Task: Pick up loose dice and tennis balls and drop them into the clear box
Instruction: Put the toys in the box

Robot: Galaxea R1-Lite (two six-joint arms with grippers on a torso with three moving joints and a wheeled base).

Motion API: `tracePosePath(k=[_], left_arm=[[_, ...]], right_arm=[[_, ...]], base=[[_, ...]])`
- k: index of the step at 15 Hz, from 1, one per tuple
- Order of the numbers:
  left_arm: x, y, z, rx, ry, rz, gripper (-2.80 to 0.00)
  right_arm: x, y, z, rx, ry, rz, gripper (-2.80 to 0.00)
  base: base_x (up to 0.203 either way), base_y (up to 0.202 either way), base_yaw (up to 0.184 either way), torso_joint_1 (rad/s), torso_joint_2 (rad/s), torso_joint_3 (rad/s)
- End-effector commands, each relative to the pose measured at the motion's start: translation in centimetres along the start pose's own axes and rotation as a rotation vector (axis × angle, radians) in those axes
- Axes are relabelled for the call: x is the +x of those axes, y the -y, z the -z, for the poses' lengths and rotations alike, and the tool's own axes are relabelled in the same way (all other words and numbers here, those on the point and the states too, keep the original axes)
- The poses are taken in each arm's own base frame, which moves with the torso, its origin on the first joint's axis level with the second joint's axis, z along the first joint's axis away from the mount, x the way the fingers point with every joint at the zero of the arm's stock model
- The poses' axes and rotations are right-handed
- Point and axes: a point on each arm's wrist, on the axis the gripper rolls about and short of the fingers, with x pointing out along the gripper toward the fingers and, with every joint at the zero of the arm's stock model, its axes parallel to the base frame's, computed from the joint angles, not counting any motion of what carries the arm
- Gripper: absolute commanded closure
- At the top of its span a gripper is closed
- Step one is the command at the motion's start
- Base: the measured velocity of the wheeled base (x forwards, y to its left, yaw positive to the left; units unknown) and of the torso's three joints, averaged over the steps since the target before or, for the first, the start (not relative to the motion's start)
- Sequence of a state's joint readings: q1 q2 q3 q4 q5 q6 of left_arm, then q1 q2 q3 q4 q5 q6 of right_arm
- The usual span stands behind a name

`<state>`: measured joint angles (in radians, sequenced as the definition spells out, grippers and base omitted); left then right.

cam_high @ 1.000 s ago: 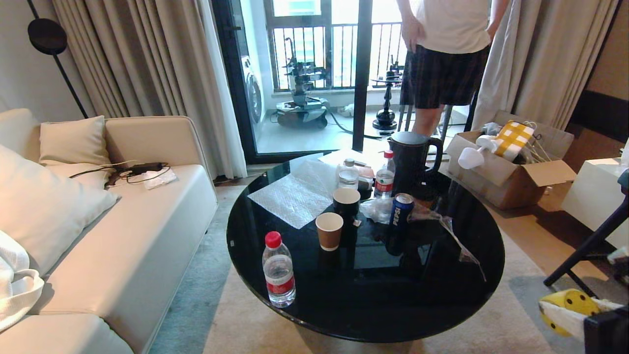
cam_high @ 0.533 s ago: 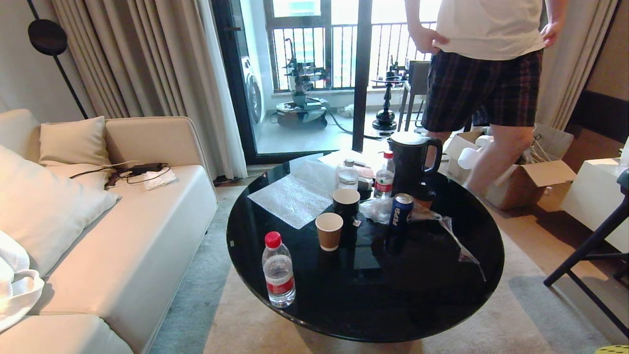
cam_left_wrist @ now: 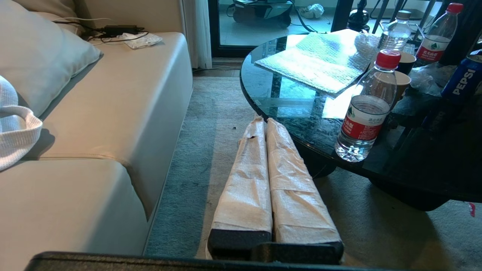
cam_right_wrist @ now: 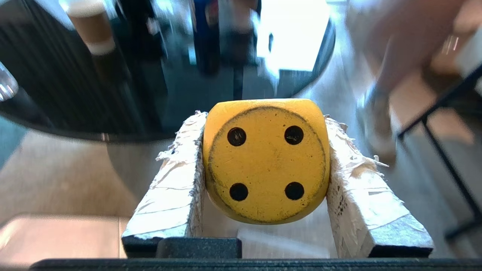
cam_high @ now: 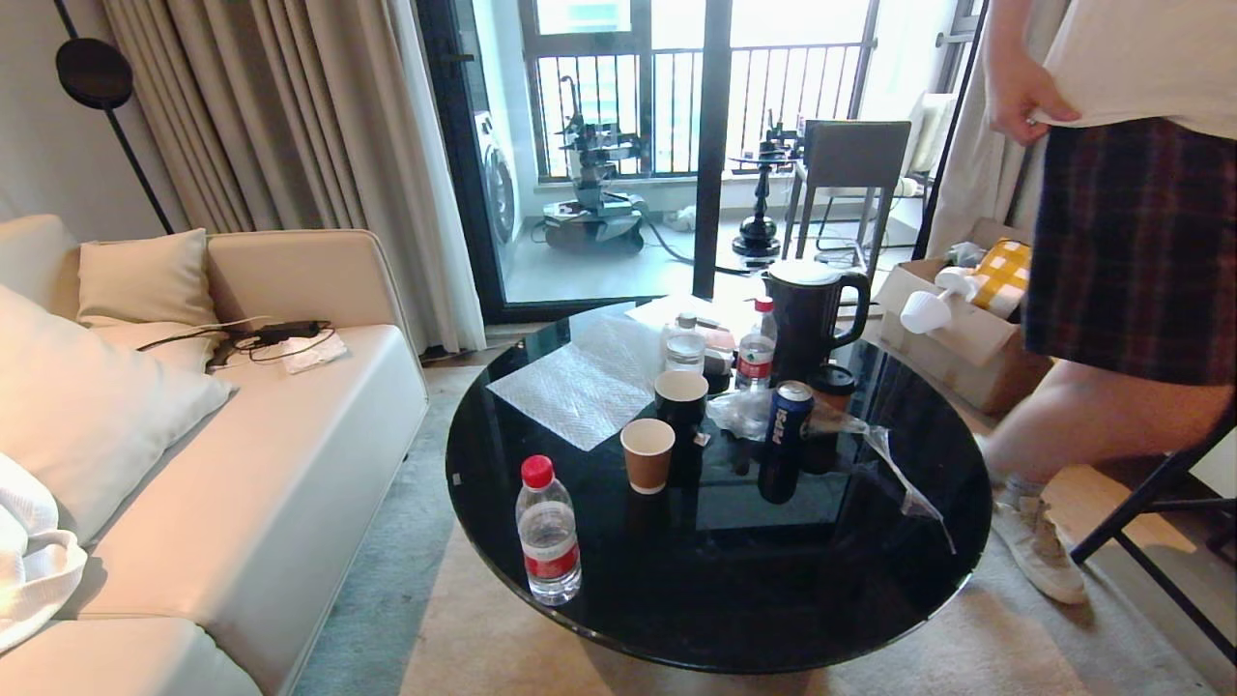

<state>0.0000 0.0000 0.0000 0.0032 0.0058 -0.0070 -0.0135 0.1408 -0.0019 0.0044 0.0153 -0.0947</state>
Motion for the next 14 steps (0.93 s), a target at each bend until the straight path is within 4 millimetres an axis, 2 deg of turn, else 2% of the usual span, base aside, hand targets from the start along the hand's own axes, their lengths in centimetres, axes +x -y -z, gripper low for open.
tracePosePath(k=[1,4,14], left_arm=[[0.00,0.00,0.00,-0.001,0.000,0.000,0.00],[0.00,0.00,0.00,-0.001,0.000,0.000,0.00],[0.00,0.00,0.00,-0.001,0.000,0.000,0.00]], right_arm=[[-0.48,-0.03,0.30,-0.002,0.053,-0.001,0.00],[-0.97,-0.04,0.50,0.005,0.131,0.008,0.00],[-1.01,-0.04,0.51,0.028,0.137,0.008,0.00]], base=[[0.000,0.000,0.000,0.000,0.00,0.000],[0.000,0.000,0.000,0.000,0.00,0.000],[0.000,0.000,0.000,0.000,0.00,0.000]])
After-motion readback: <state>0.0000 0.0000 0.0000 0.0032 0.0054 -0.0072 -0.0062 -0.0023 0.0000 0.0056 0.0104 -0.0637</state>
